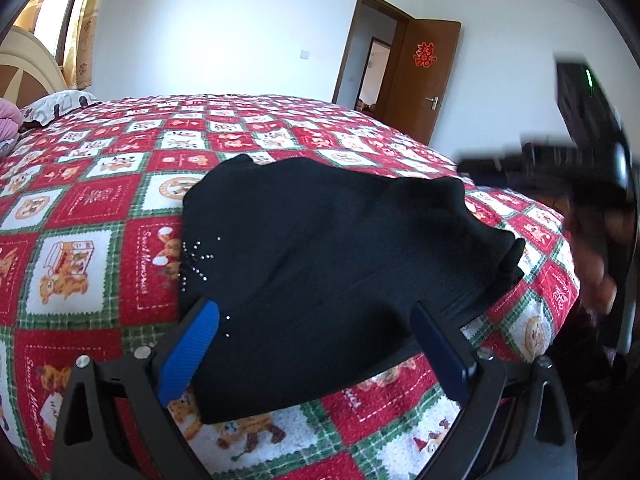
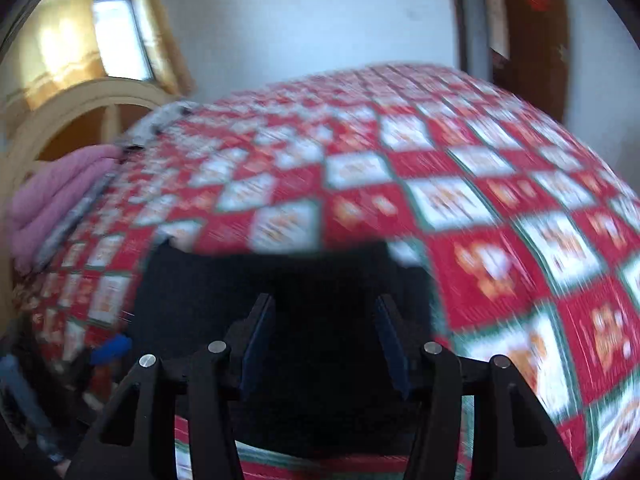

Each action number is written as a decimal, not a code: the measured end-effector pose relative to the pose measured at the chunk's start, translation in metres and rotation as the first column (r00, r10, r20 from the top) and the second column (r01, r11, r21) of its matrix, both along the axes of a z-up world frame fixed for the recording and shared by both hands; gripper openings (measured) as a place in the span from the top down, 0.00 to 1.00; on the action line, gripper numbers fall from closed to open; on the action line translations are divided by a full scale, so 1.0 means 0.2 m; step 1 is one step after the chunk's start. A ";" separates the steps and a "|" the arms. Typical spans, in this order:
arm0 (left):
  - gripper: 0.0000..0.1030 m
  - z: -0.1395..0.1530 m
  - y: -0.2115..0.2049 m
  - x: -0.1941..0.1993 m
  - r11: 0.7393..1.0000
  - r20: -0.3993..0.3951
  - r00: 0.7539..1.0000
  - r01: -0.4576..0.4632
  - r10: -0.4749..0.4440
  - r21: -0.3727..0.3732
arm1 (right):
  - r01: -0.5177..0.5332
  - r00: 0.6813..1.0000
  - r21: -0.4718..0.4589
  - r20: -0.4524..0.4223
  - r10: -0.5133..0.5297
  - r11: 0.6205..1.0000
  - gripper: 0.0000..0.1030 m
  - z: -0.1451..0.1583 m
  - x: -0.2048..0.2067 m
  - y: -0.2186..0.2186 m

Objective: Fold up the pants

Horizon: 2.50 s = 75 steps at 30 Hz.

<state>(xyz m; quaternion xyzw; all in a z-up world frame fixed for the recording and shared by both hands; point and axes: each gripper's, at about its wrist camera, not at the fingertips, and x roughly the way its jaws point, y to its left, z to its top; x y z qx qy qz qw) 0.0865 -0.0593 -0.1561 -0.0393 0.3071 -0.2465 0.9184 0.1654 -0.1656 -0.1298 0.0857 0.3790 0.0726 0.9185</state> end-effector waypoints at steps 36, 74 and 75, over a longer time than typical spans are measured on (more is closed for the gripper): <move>0.00 0.01 0.09 -0.03 0.997 0.115 0.992 -0.044 0.051 -0.064 | -0.275 0.955 0.012 -0.113 0.274 0.961 0.49 0.02 0.33 0.25; 0.00 -0.08 -0.02 -0.01 0.995 0.044 0.996 -0.081 0.078 0.066 | 0.132 0.991 -0.143 0.003 -0.133 0.981 0.28 -0.11 0.04 -0.17; 0.00 -0.08 -0.02 -0.01 0.995 0.041 0.996 -0.082 0.079 0.065 | 0.134 0.991 -0.153 0.038 -0.130 0.979 0.28 -0.07 -0.03 -0.17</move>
